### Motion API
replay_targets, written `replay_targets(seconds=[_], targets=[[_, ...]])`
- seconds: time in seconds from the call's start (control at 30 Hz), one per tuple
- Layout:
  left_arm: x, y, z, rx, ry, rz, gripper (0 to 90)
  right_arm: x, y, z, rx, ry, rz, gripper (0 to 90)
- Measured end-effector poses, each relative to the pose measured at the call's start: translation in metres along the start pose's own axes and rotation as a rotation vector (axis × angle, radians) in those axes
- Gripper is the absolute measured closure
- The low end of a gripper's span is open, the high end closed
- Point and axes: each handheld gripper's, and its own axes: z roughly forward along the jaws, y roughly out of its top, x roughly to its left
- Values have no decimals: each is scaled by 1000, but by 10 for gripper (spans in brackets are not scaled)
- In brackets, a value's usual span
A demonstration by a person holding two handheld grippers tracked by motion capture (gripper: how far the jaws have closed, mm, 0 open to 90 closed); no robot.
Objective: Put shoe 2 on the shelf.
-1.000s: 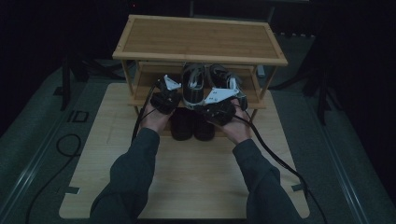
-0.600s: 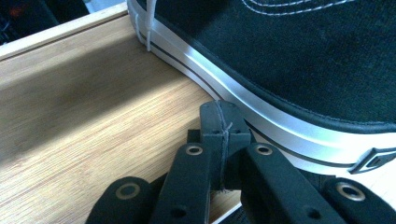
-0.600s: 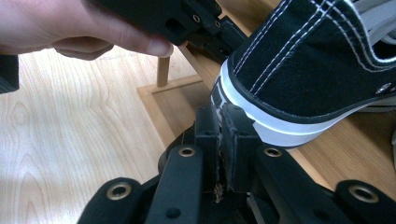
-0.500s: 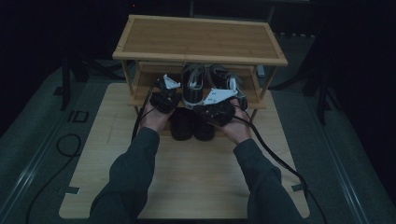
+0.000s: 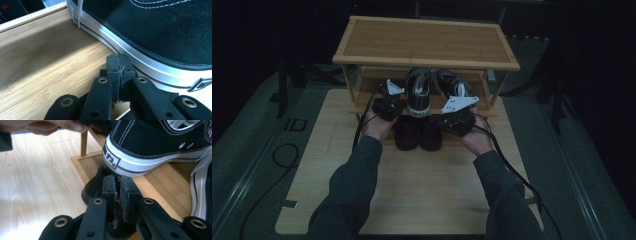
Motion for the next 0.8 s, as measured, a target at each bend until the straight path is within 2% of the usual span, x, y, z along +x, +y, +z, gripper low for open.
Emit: replay_targets(seconds=[0.13,0.3,0.8], targets=[[0,0,0,-2,-4,-3,892,-2,-2,-9,16,12,-14,825],[1,0,0,-1,-8,-4,892,-8,-7,-19,11,26,1,828],[2,0,0,-1,-14,-9,893,-15,-19,-35,32,53,-8,844]])
